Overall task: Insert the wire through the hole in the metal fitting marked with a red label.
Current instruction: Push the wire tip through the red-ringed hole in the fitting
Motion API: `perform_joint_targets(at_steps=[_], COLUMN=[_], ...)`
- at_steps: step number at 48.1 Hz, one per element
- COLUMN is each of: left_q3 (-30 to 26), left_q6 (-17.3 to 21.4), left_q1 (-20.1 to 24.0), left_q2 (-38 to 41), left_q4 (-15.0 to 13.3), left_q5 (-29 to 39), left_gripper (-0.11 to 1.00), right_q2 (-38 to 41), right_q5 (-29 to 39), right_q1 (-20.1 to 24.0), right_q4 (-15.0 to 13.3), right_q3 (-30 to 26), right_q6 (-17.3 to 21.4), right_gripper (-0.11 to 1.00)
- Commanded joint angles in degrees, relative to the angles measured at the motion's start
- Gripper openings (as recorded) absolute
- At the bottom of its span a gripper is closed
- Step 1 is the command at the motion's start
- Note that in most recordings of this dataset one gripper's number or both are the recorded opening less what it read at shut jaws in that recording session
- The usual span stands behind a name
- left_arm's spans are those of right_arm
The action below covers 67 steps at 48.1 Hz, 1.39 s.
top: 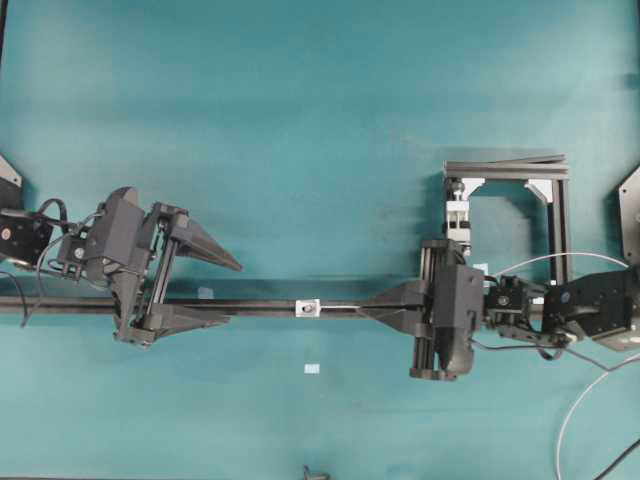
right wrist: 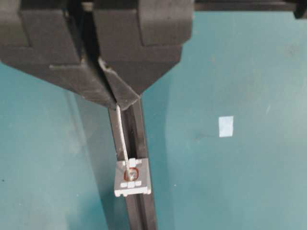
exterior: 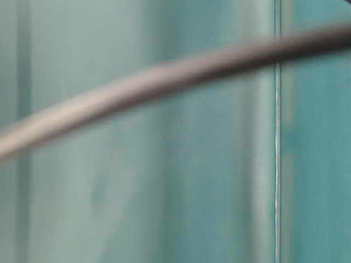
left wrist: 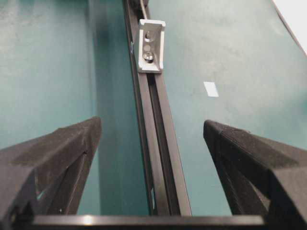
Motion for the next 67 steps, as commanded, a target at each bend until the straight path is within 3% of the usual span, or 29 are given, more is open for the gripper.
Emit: perform_joint_targets(at_steps=[1, 11, 27, 67], left_q3=[-0.53, -0.53, -1.93, -8.96], left_q6=[0.09, 0.09, 0.0, -2.55], left_q1=[-0.26, -0.26, -0.26, 1.93], left_q2=[-0.53, -0.53, -0.53, 0.18], left_q4=[0.18, 0.18, 0.18, 0.09], left_q5=[-0.35, -0.26, 2.81, 12.66], left_gripper=[0.58, 0.58, 0.58, 0.58], right_q2=[-0.44, 0.0, 0.88, 2.55], right_q5=[-0.09, 0.88, 1.05, 3.52], right_q1=[-0.35, -0.79, -1.49, -4.04], right_q4=[-0.18, -0.18, -0.26, -5.36], right_q3=[-1.49, -3.16, -4.48, -7.73], right_q6=[-0.53, -2.81, -3.25, -3.25], right_gripper=[-0.01, -0.01, -0.01, -0.01])
